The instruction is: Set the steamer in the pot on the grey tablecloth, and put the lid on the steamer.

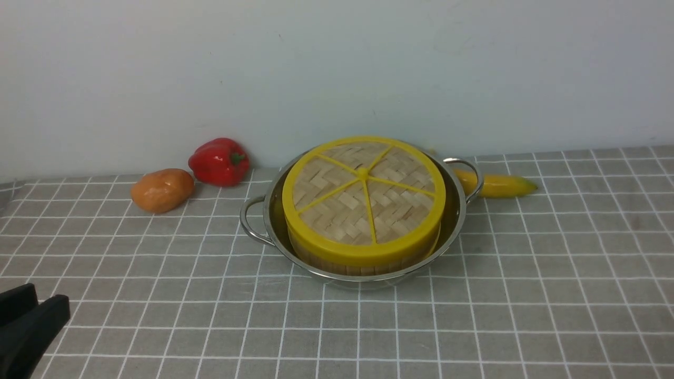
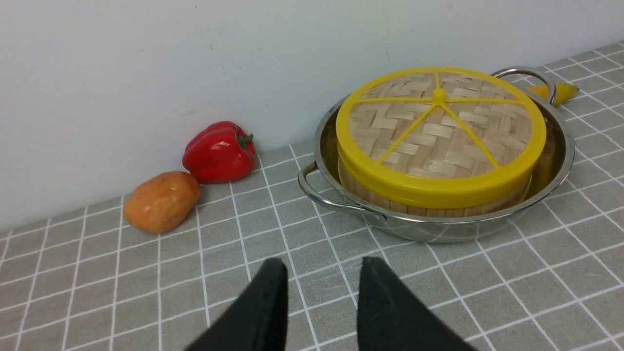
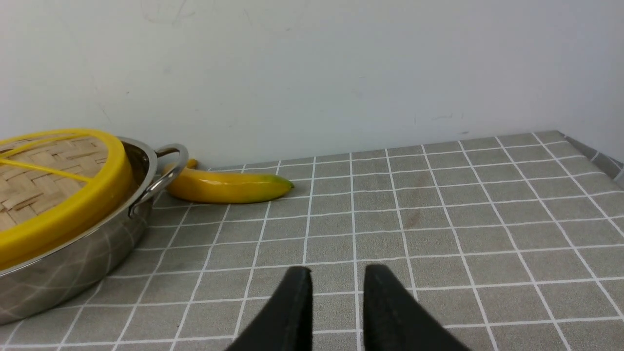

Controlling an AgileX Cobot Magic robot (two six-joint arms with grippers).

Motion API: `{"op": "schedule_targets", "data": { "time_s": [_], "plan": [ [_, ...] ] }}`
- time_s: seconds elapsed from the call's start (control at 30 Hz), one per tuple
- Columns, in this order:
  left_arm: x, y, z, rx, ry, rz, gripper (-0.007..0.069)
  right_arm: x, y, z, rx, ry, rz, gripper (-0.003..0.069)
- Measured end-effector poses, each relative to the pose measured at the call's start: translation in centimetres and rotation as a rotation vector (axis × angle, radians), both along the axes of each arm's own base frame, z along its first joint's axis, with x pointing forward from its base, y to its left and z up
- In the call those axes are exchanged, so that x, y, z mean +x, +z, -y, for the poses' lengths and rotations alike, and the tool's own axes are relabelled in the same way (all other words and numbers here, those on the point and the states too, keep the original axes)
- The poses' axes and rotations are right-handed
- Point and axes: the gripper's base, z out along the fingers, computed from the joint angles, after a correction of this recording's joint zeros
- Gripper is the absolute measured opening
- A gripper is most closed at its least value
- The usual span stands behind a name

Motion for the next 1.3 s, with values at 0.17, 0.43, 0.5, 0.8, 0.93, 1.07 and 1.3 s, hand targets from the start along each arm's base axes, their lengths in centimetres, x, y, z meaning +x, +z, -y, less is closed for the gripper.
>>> {"op": "schedule_targets", "data": {
  "time_s": [0.17, 0.43, 0.5, 0.8, 0.93, 1.07, 1.3],
  "plan": [
    [0.0, 0.1, -0.4, 0.017, 0.038, 0.012, 0.021, 0.0, 0.0, 0.0, 0.0, 0.0, 0.0, 0.0195],
    [-2.6, 0.9, -2.3, 0.001, 0.287, 0.154, 0.022, 0.0, 0.0, 0.0, 0.0, 0.0, 0.001, 0.0218],
    [-3.5, 1.0, -2.4, -0.004, 0.31, 0.2, 0.0223, 0.0, 0.0, 0.0, 0.001, 0.0, 0.001, 0.0223],
    [-3.7, -3.6, -2.2, -0.081, 0.358, 0.218, 0.0234, 0.0, 0.0, 0.0, 0.004, 0.0, 0.001, 0.0239],
    [-2.2, -8.6, -2.2, -0.109, 0.372, 0.122, 0.0243, 0.0, 0.0, 0.0, 0.004, 0.0, 0.001, 0.024],
    [-1.5, -12.1, -2.2, -0.11, 0.372, 0.09, 0.0243, 0.0, 0.0, 0.0, 0.004, 0.0, 0.001, 0.024],
    [-1.4, -12.1, -2.2, -0.125, 0.372, 0.121, 0.0243, 0.0, 0.0, 0.0, 0.004, 0.0, 0.001, 0.024]
  ]
}}
